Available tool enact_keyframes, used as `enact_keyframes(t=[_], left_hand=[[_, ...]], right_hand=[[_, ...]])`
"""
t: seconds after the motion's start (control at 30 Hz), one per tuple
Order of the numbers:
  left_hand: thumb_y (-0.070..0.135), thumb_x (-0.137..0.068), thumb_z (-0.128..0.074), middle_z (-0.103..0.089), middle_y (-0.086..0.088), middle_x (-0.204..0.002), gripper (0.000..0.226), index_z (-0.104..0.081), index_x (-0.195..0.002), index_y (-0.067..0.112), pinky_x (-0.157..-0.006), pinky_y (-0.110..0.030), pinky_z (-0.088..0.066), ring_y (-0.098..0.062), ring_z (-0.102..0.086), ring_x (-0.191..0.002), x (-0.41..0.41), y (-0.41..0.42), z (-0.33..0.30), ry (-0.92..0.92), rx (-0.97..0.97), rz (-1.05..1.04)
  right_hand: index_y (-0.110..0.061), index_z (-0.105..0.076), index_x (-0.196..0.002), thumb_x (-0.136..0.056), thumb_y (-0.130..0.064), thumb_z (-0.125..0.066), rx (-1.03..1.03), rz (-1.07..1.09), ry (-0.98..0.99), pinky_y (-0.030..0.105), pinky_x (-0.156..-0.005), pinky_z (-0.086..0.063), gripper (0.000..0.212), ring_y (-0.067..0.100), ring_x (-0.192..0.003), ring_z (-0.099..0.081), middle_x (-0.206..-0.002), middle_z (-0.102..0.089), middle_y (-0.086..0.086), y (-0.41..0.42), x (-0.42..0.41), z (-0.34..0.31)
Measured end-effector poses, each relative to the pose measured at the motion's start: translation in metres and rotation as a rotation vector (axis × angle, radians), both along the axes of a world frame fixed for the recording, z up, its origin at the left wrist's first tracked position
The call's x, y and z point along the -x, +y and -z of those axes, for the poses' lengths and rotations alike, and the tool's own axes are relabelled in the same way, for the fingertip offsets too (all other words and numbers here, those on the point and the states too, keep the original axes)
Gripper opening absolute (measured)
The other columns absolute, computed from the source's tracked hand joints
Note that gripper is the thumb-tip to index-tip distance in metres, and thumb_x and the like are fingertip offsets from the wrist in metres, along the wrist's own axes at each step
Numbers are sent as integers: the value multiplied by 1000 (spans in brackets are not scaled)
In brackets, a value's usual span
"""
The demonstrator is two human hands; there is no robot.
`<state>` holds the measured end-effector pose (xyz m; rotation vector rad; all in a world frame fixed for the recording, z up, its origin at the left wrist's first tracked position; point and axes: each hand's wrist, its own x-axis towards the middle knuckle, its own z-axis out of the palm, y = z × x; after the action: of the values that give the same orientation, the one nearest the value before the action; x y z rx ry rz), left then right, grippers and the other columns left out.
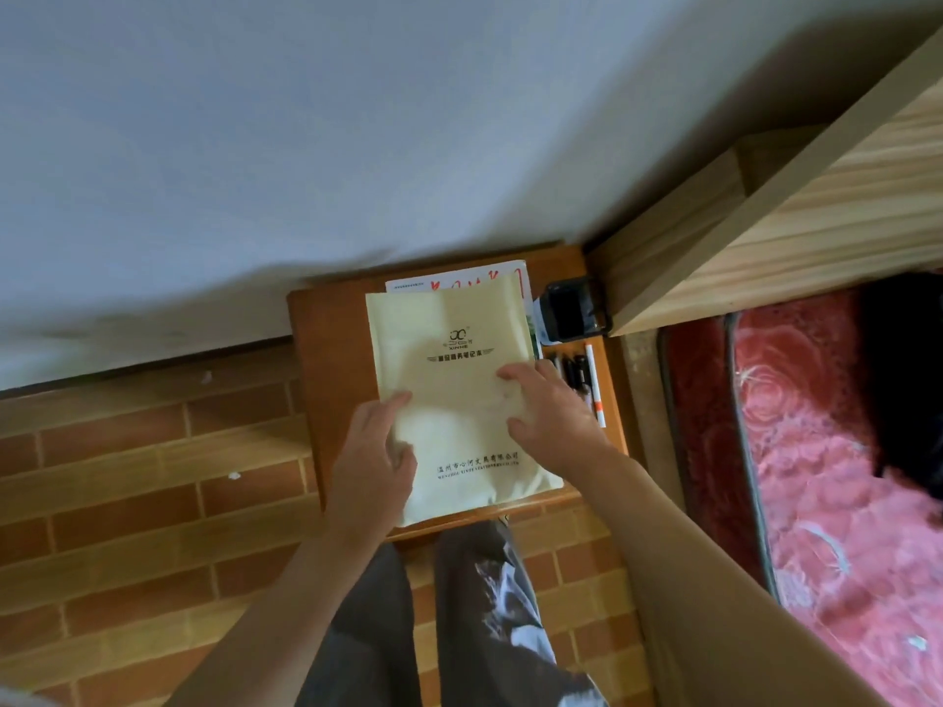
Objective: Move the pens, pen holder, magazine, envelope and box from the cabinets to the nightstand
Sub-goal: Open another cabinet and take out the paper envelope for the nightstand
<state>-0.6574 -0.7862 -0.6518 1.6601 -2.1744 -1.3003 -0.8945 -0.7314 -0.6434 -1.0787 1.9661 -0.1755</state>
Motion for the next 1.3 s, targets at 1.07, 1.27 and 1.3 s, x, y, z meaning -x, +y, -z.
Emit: enact_keyframes(t=[1.07, 1.27, 1.3], left_hand=[[34, -80, -84, -36, -8, -159, 73, -50, -143, 24, -116, -52, -42, -31, -32, -149, 20, -8, 59, -296, 227, 609], [41, -81, -82, -30, -4, -164, 74, -47, -146, 30, -120, -46, -35, -28, -26, -153, 20, -13, 57, -334, 224, 653], [41, -81, -82, -30, -4, -164, 74, -47, -146, 30, -119, -46, -35, -27, -26, -153, 20, -13, 56, -333, 219, 650]], right_hand=[[-20, -55, -142, -88, -15, -78, 179, -154, 141, 42, -112, -47, 58, 21, -133, -48, -147, -44, -4, 43, 36, 59], [-18, -55, -142, -90, -21, -78, 126, -192, 166, 42, -112, -45, 56, 23, -131, -47, -149, -42, -3, 42, 38, 60], [-17, -55, -142, -90, -22, -77, 121, -202, 168, 42, -111, -46, 56, 23, -131, -47, -149, -42, -2, 40, 38, 59]])
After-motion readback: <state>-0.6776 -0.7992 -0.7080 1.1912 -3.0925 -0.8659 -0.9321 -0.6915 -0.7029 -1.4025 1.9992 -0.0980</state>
